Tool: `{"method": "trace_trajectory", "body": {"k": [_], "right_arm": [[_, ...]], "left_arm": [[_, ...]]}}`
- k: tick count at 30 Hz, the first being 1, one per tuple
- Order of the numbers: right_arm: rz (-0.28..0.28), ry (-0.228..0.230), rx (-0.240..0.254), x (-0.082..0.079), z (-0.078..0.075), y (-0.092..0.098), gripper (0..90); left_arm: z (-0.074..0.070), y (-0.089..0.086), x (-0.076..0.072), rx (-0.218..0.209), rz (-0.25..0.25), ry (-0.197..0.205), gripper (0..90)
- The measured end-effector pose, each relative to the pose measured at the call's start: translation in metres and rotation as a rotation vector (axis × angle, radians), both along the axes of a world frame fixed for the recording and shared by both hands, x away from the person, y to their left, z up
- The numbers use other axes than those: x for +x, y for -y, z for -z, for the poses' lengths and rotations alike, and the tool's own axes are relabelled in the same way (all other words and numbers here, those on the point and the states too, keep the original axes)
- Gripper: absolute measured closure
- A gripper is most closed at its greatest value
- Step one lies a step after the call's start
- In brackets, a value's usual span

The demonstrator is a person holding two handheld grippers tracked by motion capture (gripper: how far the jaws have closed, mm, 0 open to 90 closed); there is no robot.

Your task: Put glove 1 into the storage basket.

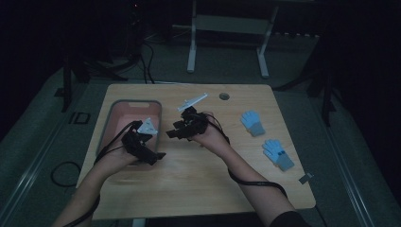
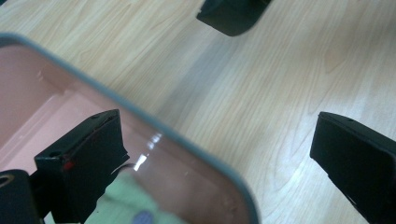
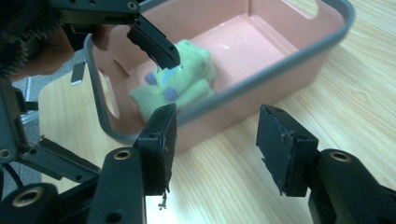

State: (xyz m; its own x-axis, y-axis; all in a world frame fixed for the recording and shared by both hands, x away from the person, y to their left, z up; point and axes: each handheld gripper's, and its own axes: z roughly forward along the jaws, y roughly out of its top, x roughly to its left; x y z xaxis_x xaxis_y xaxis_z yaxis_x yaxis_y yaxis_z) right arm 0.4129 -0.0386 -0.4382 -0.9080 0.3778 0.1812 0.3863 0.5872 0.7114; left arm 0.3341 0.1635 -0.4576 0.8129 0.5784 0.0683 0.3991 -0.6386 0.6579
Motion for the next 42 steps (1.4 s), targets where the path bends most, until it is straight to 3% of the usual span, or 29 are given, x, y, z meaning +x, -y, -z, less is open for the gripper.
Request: {"method": "trace_trajectory", "body": {"k": [8, 14, 20, 34, 37, 42], "right_arm": [[0.028, -0.001, 0.010, 0.000, 0.003, 0.031, 46.8], [0.041, 0.016, 0.005, -0.003, 0.006, 0.050, 46.8], [0.060, 0.017, -0.004, -0.005, 0.008, 0.069, 47.3], [0.100, 0.033, -0.005, -0.011, 0.018, 0.110, 48.7], [0.101, 0.028, -0.014, -0.013, 0.023, 0.120, 48.4], [0.118, 0.033, -0.018, -0.014, 0.029, 0.137, 49.1]], "left_arm": [[0.001, 0.026, -0.007, -0.040, 0.041, 0.028, 2.7], [0.002, 0.046, -0.011, -0.032, 0.059, 0.040, 2.7], [0.007, 0.056, -0.011, -0.054, 0.087, 0.059, 2.8], [0.025, 0.081, -0.015, -0.052, 0.139, 0.030, 2.8], [0.032, 0.091, -0.019, -0.070, 0.169, 0.017, 2.8], [0.045, 0.104, -0.025, -0.040, 0.209, 0.010, 2.8]]}}
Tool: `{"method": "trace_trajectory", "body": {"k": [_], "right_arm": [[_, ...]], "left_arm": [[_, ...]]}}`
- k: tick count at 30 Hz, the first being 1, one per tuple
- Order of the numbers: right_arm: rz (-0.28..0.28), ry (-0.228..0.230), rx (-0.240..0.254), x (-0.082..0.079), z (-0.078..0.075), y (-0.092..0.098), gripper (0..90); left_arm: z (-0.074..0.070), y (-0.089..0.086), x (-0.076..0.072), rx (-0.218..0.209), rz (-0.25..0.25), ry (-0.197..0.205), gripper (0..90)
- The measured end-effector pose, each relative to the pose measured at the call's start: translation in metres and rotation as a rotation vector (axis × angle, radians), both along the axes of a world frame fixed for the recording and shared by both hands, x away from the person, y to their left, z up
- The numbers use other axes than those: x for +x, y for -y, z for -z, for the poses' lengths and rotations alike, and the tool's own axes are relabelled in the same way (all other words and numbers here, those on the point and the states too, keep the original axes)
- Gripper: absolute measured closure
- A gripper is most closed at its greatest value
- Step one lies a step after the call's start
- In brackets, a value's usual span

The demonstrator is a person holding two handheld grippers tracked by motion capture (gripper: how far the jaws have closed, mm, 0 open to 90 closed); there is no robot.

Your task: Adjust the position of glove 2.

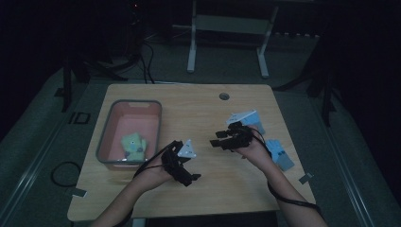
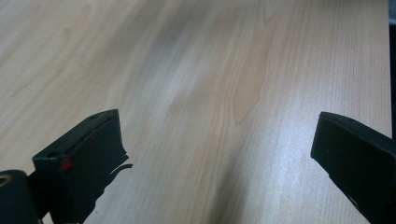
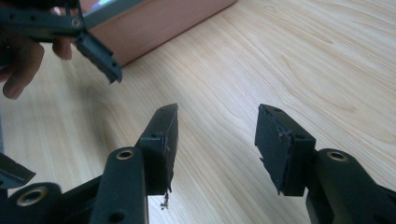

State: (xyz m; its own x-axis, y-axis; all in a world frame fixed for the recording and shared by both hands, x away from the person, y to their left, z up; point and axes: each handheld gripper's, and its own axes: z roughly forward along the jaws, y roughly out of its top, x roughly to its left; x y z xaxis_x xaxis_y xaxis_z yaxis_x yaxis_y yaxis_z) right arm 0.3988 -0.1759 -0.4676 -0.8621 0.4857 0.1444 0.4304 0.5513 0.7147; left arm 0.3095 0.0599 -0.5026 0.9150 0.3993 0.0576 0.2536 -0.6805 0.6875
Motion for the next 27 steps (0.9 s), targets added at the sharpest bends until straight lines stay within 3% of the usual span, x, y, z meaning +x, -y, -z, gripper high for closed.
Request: {"method": "trace_trajectory", "body": {"k": [6, 12, 21, 22, 27], "right_arm": [[0.025, 0.029, 0.009, 0.000, 0.004, 0.028, 49.5], [0.052, 0.057, -0.015, 0.000, 0.011, 0.052, 51.0], [0.141, 0.061, -0.039, 0.005, 0.020, 0.088, 52.0], [0.155, 0.063, -0.041, 0.006, 0.020, 0.093, 52.3], [0.231, 0.066, -0.044, 0.014, 0.022, 0.117, 54.7]], "left_arm": [[0.017, 0.010, -0.004, 0.001, 0.016, -0.023, 2.8], [0.030, 0.012, -0.006, -0.006, 0.013, -0.034, 2.8], [0.043, 0.009, -0.011, -0.020, -0.007, -0.026, 2.8], [0.045, 0.008, -0.013, -0.018, -0.013, -0.013, 2.8], [0.049, 0.006, -0.014, -0.037, -0.031, -0.023, 2.8]]}}
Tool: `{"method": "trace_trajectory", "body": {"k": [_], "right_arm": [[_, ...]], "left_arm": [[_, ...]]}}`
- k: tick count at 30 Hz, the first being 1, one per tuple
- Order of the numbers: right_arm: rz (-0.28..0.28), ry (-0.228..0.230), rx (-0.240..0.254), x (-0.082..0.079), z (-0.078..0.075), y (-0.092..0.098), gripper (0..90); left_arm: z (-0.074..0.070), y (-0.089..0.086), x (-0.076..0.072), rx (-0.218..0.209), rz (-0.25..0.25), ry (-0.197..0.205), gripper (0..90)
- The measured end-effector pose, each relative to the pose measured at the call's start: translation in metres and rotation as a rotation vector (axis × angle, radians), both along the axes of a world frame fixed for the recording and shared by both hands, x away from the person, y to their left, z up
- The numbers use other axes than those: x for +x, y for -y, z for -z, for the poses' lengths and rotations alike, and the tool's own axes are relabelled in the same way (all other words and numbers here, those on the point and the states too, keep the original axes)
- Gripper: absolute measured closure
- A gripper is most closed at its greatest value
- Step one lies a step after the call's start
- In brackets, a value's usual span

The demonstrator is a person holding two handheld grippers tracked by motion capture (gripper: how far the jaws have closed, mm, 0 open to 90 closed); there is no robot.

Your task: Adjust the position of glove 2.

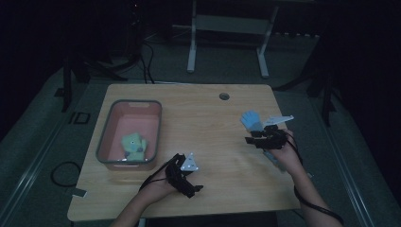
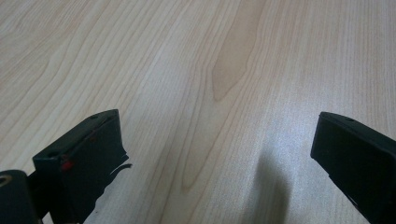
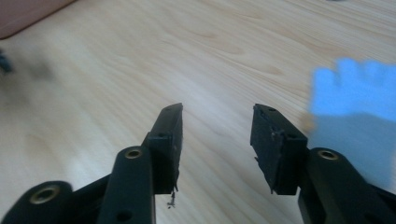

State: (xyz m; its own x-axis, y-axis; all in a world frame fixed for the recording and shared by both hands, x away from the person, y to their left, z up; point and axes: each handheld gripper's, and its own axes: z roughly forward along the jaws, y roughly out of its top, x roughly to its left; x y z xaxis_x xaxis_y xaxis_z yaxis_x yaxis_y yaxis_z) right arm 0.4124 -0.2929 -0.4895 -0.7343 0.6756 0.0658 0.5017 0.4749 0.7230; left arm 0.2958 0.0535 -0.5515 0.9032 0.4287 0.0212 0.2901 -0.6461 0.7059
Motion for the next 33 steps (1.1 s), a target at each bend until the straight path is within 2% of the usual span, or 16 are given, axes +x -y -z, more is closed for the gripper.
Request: {"method": "trace_trajectory", "body": {"k": [1, 4, 9, 12, 17, 22, 30, 33], "right_arm": [[0.030, 0.006, 0.004, 0.004, 0.000, 0.010, 55.4], [0.073, 0.003, -0.002, 0.010, 0.001, 0.020, 55.6], [0.118, 0.007, -0.013, 0.020, 0.002, 0.031, 56.0], [0.142, 0.011, -0.026, 0.031, 0.003, 0.035, 57.2], [0.168, 0.000, -0.049, 0.049, 0.008, 0.036, 59.3], [0.200, -0.028, -0.020, 0.069, 0.014, 0.035, 63.1], [0.192, -0.010, -0.083, 0.091, 0.034, 0.026, 61.3], [0.205, 0.017, -0.125, 0.096, 0.042, 0.024, 61.3]], "left_arm": [[0.004, 0.000, -0.001, 0.005, -0.008, -0.004, 2.8], [0.007, 0.000, -0.002, 0.014, -0.006, -0.011, 2.8], [0.009, 0.000, -0.004, 0.031, 0.003, -0.012, 2.8], [0.009, -0.001, -0.005, 0.022, -0.004, -0.014, 2.8], [0.010, -0.003, -0.006, 0.019, -0.011, -0.010, 2.8], [0.012, -0.005, -0.008, 0.017, -0.015, -0.005, 2.8], [0.013, -0.007, -0.008, 0.002, -0.016, -0.002, 2.8], [0.014, -0.007, -0.008, 0.007, -0.018, -0.002, 2.8]]}}
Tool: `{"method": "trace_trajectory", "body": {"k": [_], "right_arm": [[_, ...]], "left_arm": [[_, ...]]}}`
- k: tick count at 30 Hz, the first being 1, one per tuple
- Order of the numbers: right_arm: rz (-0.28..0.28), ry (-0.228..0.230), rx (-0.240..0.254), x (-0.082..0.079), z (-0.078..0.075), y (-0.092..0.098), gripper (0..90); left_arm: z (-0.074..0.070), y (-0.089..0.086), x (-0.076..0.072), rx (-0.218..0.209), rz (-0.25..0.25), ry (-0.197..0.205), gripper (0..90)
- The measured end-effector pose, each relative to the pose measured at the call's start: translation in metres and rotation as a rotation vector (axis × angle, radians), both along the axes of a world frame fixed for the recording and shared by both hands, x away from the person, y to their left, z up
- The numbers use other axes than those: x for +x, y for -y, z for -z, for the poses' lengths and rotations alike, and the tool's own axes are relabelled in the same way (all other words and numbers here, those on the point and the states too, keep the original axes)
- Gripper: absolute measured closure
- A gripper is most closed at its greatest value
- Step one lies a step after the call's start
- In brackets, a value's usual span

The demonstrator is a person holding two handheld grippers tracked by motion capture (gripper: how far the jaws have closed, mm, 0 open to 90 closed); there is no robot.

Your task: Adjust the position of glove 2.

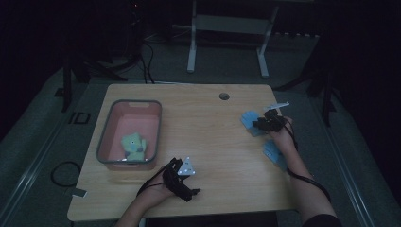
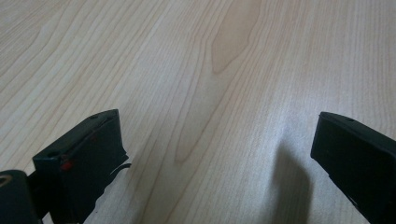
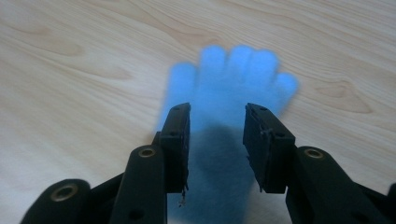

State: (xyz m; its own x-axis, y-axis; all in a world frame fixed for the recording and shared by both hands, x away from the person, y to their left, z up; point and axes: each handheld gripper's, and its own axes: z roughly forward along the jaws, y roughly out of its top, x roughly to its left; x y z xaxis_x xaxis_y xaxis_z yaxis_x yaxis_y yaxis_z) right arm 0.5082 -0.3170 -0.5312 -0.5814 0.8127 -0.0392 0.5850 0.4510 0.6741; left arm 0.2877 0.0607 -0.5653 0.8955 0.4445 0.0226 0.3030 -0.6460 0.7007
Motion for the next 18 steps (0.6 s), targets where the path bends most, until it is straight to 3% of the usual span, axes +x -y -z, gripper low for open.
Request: {"method": "trace_trajectory", "body": {"k": [3, 7, 11, 15, 18], "right_arm": [[-0.002, -0.020, -0.040, 0.003, 0.011, -0.003, 60.6], [0.006, -0.017, -0.020, 0.002, 0.013, -0.002, 65.7], [0.025, -0.063, 0.004, 0.001, 0.011, -0.003, 81.1], [0.054, -0.055, -0.025, -0.003, 0.008, -0.010, 85.4], [0.066, -0.053, 0.018, -0.009, 0.004, -0.014, 86.2]], "left_arm": [[0.000, -0.001, 0.000, -0.008, -0.003, -0.002, 2.8], [0.000, -0.001, 0.000, -0.004, 0.001, 0.000, 2.8], [0.001, -0.001, -0.001, 0.004, 0.006, 0.006, 2.8], [0.001, -0.001, 0.000, 0.001, 0.007, 0.004, 2.8], [0.001, -0.001, 0.000, -0.001, 0.006, 0.003, 2.8]]}}
